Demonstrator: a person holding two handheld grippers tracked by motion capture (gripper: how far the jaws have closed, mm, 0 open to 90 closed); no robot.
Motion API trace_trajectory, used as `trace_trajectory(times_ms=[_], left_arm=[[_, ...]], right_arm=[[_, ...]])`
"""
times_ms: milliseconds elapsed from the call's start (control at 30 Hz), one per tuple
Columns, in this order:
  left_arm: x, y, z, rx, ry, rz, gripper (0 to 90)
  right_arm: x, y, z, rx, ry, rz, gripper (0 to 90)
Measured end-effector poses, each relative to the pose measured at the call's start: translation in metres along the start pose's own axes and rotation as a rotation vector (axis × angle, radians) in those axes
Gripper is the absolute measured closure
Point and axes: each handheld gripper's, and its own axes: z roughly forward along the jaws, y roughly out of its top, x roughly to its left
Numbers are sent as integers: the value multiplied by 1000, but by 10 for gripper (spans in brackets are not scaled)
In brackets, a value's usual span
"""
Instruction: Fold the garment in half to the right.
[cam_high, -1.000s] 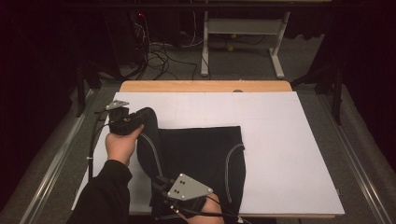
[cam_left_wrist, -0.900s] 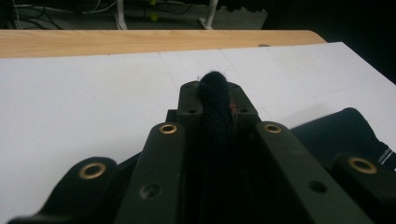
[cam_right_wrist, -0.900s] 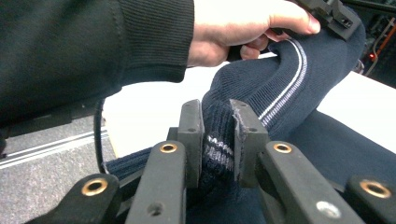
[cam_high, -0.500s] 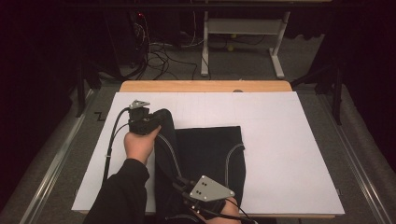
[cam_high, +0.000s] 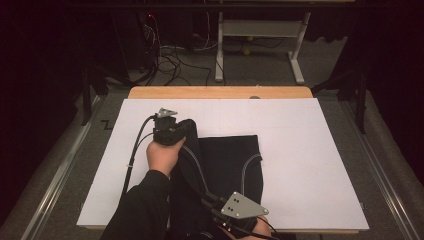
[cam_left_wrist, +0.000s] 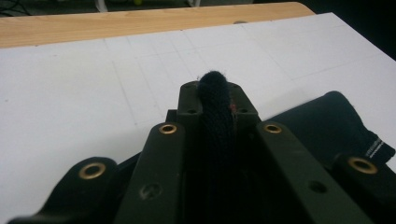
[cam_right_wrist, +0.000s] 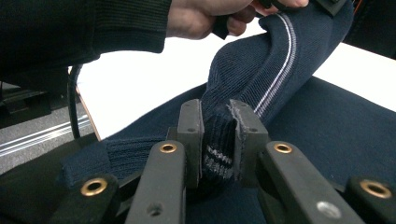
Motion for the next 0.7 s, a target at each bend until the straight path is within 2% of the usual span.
trace_trajectory(times_ms=[233,500,700], left_arm=[[-18,3,11,19,-4,25,754],[-31,4,21,31,-8,27,753],[-43,4,30,41,-17,38,754]], right_arm=[[-7,-9,-13,10,-15,14,766],[-14,-22,-25,28,-37,32,765],[-16,-26,-32,36,-50,22,764]])
